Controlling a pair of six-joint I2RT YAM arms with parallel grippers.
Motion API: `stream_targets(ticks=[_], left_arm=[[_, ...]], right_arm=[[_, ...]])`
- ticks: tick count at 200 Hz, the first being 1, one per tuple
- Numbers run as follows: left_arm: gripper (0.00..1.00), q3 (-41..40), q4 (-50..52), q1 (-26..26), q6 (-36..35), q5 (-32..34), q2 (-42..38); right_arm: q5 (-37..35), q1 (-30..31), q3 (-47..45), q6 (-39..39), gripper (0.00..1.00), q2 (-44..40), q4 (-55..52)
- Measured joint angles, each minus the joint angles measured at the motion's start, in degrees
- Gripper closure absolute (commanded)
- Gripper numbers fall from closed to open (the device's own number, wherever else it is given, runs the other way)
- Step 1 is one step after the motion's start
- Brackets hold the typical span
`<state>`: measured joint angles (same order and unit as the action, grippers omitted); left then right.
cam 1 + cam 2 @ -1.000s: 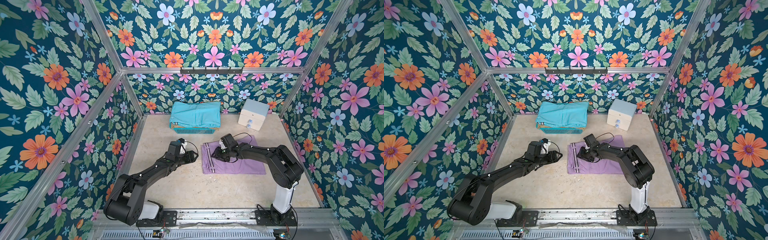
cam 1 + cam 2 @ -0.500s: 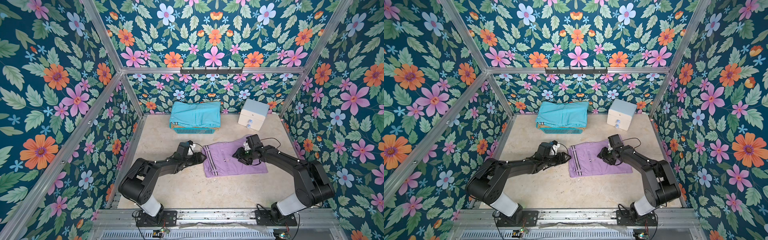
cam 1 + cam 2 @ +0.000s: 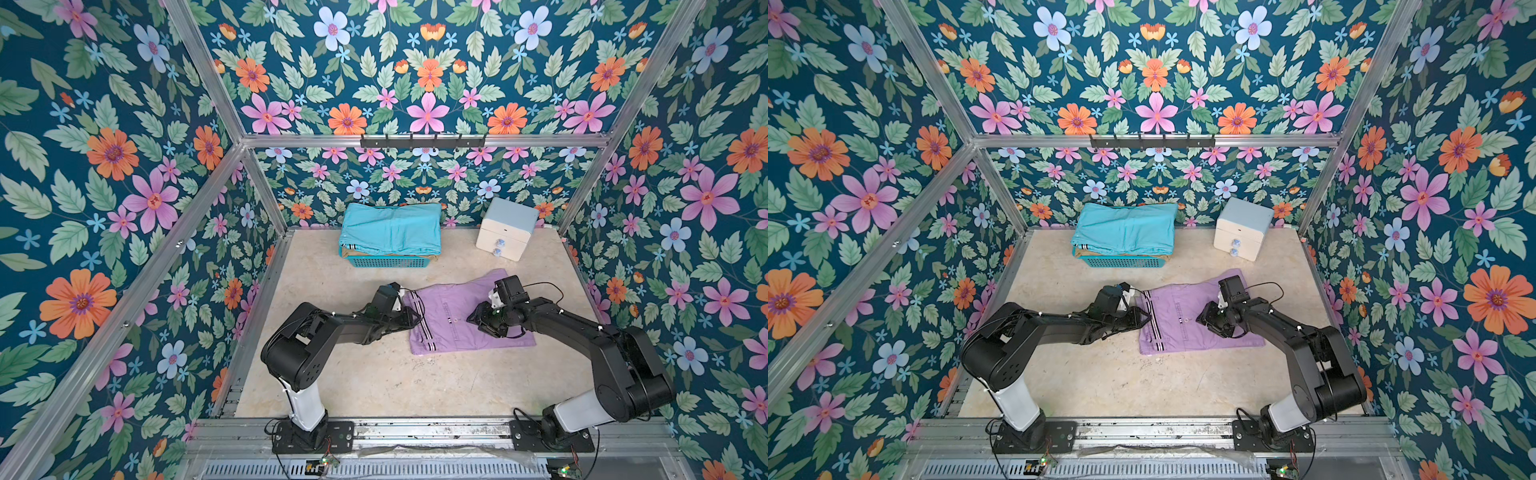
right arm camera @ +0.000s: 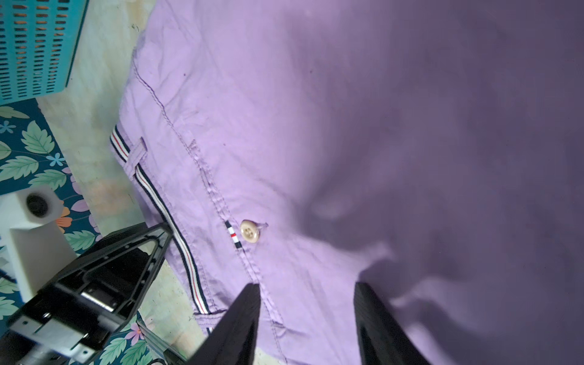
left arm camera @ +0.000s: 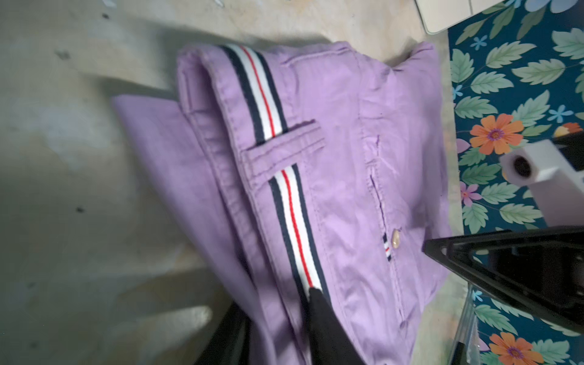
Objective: Put the folded long pants in the basket
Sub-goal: Pick up the long pant at the center of the board.
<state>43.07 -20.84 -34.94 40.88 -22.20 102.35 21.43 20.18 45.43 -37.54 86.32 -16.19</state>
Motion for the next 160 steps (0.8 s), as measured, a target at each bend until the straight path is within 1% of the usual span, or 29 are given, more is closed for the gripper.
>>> stream_targets(ticks=[11, 20, 26, 48, 68, 80, 95, 106, 132, 160], left_arm=[[0.91, 1.0, 1.7, 0.0, -0.7, 0.9, 0.5], [0.95, 1.9, 3.2, -0.1, -1.0, 1.3, 0.9], [1.0, 2.3, 3.9, -0.1, -1.5, 1.4, 0.9], [1.0, 3.3, 6.1, -0.1, -2.6, 2.0, 0.8], [1.0, 4.0, 9.5, 0.0, -4.2, 3.6, -0.2], [1.0, 4.0, 12.4, 0.4, -5.3, 5.0, -1.5], [1.0, 3.7, 16.7, 1.4, -6.8, 7.2, -3.6], [1.0, 3.4, 19.7, 2.4, -7.6, 8.6, -5.1], [1.0, 3.4, 25.8, 4.7, -9.6, 10.6, -7.6], [1.0, 3.3, 30.4, 5.9, -11.3, 12.9, -9.4]], right_arm=[[-0.6, 0.0, 0.5, 0.3, 0.48, -0.2, -0.7], [-0.7, 0.0, 0.8, 0.9, 0.47, -0.4, -1.0], [-1.0, -0.1, 1.0, 1.2, 0.47, -0.5, -1.3], [-1.7, -1.3, 1.7, 2.4, 0.47, -1.6, -2.9], [-2.0, -4.2, 1.8, 3.2, 0.46, -3.1, -4.0], [-2.0, -6.3, 1.8, 4.0, 0.41, -3.9, -4.6], [-2.1, -9.0, 1.8, 4.5, 0.33, -4.8, -5.6], [-3.3, -10.6, 1.8, 4.9, 0.3, -4.9, -6.5], [-6.7, -13.5, 2.2, 6.2, 0.28, -3.4, -8.5], [-8.0, -14.1, 3.1, 7.5, 0.3, 1.5, -8.6]])
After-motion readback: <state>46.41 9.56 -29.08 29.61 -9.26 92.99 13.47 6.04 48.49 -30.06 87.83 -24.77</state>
